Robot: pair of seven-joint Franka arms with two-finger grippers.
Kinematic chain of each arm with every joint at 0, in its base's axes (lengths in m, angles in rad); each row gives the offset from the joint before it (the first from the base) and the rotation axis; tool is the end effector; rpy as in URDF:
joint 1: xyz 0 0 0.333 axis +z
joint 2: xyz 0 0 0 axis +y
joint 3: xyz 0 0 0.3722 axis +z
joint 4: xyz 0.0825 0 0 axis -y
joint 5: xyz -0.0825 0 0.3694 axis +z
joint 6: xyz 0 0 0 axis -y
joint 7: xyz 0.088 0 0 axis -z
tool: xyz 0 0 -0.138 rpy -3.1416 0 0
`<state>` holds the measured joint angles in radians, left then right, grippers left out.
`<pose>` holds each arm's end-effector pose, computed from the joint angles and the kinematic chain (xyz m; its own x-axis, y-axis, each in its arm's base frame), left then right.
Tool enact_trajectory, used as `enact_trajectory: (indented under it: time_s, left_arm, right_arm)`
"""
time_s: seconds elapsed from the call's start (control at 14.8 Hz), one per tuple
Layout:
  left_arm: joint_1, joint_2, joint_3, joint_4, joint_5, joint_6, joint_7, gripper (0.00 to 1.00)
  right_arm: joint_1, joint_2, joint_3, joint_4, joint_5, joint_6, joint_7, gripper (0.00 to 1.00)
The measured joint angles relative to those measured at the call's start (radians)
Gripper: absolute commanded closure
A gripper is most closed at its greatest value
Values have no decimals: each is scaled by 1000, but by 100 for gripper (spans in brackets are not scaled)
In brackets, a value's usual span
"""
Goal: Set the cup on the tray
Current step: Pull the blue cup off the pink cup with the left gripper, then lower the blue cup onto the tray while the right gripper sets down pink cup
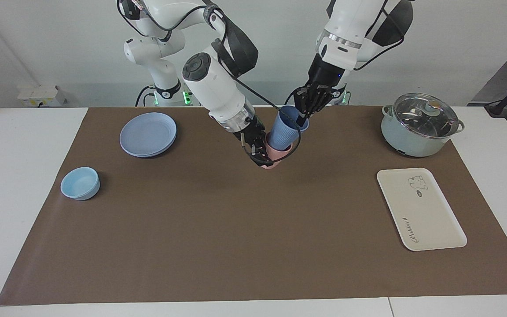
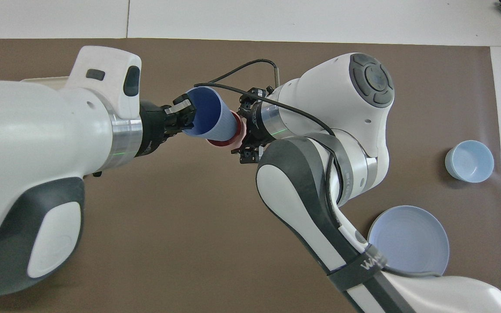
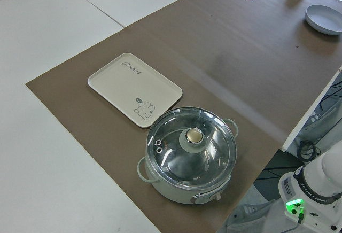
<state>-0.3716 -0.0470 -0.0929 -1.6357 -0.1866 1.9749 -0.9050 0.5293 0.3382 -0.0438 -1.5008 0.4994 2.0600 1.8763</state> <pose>0.5007 -0.2717 0.6913 0.8753 0.4758 0.0860 0.4062 -0.8202 0.4029 0.5971 0.3639 0.5322 0.0021 -0.8780 -0.4786 -0.9996 0.0110 -0.0246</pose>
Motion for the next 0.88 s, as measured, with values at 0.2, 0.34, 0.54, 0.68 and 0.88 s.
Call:
enact_trajectory:
  time_s: [0.2,0.34,0.54,0.68,0.88]
  left_arm:
    - [108,-9,15,79,0,-128,49,100]
    - [199,-11,19,71,0,-147,156,100]
    - [291,-12,25,6,0,-117,340,100]
    - [336,-12,28,-43,1,-63,421,100]
    - [510,7,35,-154,2,75,687,100]
  right_arm:
    - [-13,0,-2,0,0,0,0,100]
    - [-37,0,-3,-4,6,0,-3,100]
    - [-98,1,-4,-31,54,0,-63,100]
    - [-160,3,-5,-62,89,0,-159,100]
    - [-270,13,-7,-134,172,0,-381,100]
